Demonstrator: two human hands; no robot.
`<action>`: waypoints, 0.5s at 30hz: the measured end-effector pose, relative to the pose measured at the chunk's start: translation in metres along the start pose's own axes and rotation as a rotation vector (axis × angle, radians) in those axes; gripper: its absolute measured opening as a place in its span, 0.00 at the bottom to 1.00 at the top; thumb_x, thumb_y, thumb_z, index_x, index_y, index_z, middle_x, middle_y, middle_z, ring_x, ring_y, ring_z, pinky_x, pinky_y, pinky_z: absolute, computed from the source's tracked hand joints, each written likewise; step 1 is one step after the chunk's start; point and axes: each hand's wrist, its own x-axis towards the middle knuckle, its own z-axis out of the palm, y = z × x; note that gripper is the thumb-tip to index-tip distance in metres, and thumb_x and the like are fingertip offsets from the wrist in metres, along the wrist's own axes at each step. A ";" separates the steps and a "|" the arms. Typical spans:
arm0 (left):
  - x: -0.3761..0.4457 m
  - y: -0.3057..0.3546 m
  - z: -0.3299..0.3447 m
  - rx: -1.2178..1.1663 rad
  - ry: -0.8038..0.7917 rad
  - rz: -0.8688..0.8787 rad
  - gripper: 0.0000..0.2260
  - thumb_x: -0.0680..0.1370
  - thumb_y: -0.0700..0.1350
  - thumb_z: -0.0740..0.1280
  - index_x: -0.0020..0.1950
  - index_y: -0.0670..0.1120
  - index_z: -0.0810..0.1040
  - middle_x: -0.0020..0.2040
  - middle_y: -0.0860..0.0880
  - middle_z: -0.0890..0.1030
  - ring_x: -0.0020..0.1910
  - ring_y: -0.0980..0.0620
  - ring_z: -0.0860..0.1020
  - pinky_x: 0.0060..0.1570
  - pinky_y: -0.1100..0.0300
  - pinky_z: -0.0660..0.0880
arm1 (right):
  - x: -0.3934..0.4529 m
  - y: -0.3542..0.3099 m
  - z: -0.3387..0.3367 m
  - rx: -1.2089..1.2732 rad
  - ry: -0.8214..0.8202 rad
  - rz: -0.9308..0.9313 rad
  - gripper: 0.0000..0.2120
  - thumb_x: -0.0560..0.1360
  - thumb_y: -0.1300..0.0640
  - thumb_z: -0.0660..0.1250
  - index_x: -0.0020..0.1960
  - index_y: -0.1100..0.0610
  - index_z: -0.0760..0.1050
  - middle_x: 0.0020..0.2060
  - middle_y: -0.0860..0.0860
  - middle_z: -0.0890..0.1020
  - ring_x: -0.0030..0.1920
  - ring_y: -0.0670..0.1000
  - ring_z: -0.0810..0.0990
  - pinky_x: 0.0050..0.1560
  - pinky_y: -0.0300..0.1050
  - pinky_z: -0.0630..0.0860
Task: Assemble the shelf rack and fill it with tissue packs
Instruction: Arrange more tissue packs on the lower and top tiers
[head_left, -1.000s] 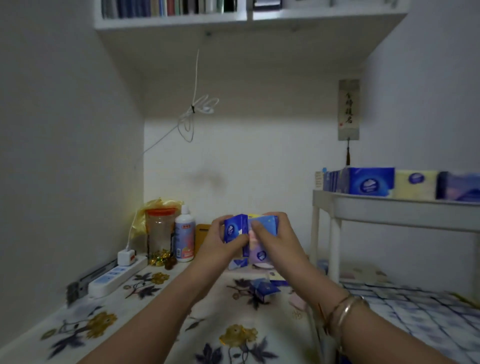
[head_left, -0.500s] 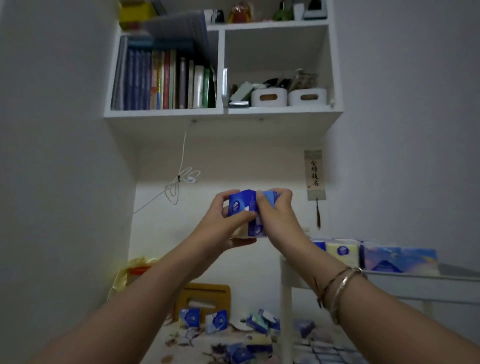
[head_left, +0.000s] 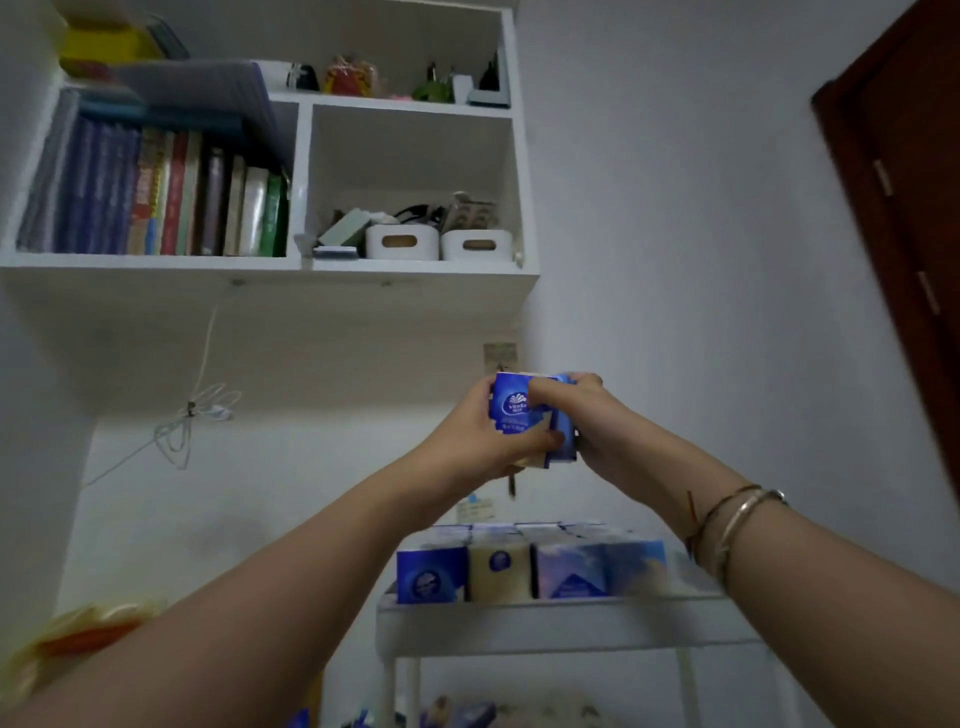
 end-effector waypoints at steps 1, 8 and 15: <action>0.007 -0.005 0.011 0.011 -0.027 -0.012 0.27 0.68 0.44 0.75 0.65 0.50 0.70 0.58 0.45 0.80 0.57 0.44 0.80 0.59 0.45 0.76 | 0.002 0.005 -0.014 -0.037 0.018 0.000 0.34 0.62 0.55 0.70 0.64 0.63 0.64 0.53 0.63 0.79 0.40 0.54 0.84 0.32 0.45 0.78; 0.063 -0.046 0.056 0.412 -0.163 -0.139 0.25 0.79 0.50 0.63 0.75 0.47 0.63 0.73 0.51 0.67 0.70 0.52 0.67 0.68 0.57 0.65 | 0.026 0.057 -0.106 -0.255 0.245 0.125 0.36 0.58 0.57 0.70 0.64 0.64 0.65 0.50 0.60 0.78 0.40 0.54 0.79 0.26 0.37 0.73; 0.092 -0.086 0.073 0.855 -0.347 -0.268 0.17 0.83 0.42 0.52 0.68 0.35 0.69 0.70 0.39 0.69 0.68 0.43 0.68 0.65 0.56 0.64 | 0.047 0.104 -0.139 -0.530 0.002 0.426 0.30 0.66 0.66 0.68 0.64 0.60 0.60 0.56 0.63 0.74 0.46 0.55 0.77 0.39 0.46 0.74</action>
